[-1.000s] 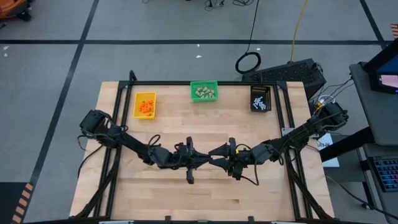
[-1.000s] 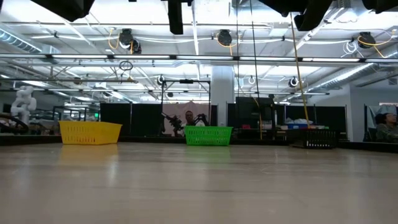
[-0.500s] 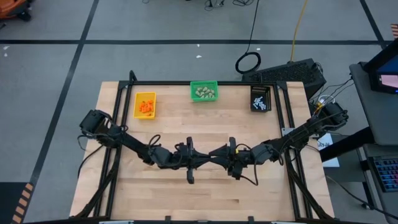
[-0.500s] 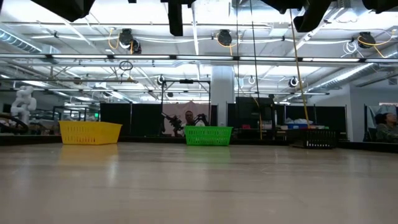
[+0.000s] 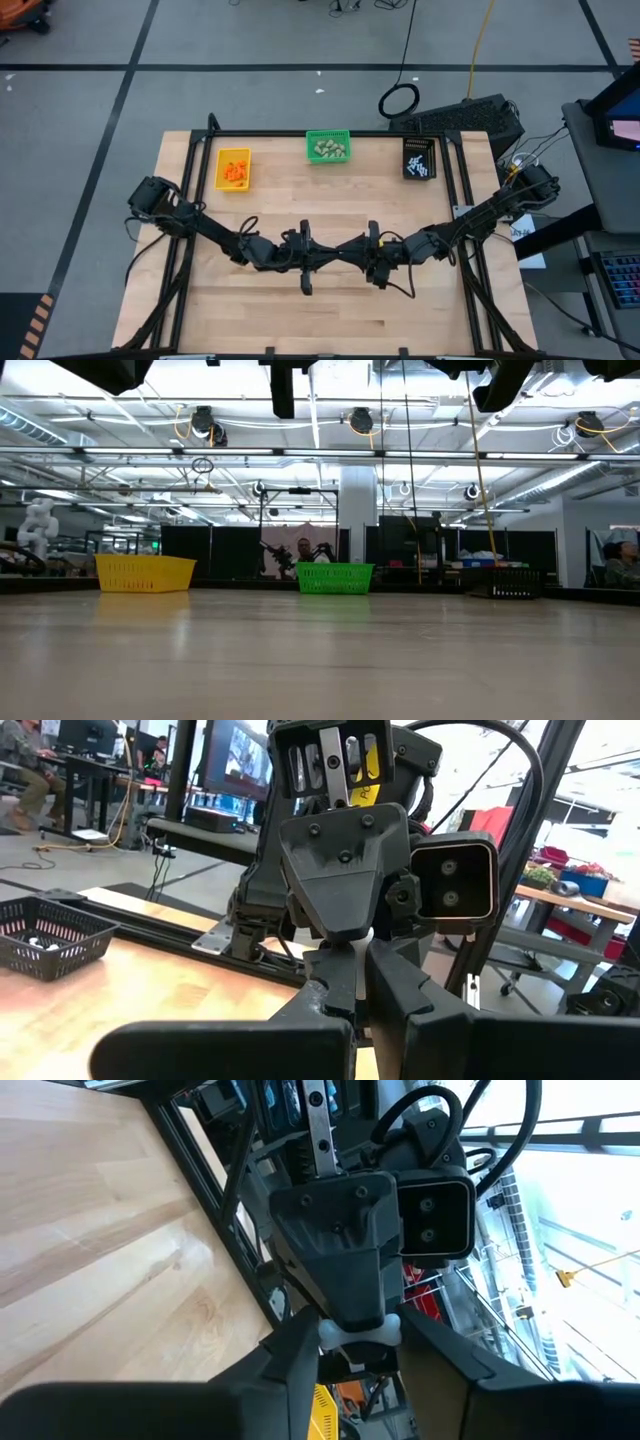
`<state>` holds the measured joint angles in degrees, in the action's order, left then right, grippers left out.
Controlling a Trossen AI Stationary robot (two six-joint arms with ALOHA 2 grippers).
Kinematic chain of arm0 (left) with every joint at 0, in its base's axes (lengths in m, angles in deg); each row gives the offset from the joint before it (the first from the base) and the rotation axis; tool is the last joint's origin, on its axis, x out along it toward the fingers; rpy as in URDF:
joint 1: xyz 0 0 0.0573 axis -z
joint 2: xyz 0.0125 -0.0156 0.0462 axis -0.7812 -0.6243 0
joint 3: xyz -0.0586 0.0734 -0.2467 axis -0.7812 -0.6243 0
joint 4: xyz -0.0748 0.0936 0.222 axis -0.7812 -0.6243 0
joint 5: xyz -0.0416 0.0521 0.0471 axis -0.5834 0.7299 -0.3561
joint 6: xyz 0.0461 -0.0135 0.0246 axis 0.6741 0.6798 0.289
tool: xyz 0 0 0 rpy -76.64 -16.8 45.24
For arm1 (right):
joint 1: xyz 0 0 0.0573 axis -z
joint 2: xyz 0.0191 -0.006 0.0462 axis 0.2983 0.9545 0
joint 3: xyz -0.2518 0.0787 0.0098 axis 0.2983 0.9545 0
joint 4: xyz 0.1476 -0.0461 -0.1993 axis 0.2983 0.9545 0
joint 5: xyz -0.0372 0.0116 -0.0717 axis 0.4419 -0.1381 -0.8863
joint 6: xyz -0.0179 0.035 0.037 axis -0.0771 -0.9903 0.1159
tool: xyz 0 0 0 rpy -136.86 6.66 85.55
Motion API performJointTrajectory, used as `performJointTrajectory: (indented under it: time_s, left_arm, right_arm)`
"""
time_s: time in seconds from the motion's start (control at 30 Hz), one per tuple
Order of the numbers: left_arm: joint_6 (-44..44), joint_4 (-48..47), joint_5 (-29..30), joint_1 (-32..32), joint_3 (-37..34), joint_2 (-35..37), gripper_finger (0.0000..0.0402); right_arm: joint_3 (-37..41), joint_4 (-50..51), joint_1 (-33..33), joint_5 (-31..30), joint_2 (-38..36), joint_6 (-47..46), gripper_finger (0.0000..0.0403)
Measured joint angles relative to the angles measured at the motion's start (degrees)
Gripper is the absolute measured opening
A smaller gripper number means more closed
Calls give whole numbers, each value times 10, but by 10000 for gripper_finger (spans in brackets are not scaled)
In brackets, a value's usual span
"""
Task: Sort Halloween decoration
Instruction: Put the white bone toy into the black bin
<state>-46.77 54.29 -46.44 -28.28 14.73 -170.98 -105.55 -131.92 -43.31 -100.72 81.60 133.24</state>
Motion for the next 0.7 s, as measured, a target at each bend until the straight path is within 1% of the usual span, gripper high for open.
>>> performJointTrajectory:
  time_s: [0.13,0.33,0.6,0.7]
  left_arm:
    - [0,-1,0,0,0,0,8]
    - [0,-3,-2,1,0,0,8]
    - [-1,-3,-2,1,0,0,8]
    - [-2,-4,-2,2,0,0,19]
  right_arm:
    - [0,1,0,1,0,0,108]
    - [0,3,0,23,0,0,90]
    - [1,3,0,25,0,-1,88]
    - [1,3,0,26,0,0,88]
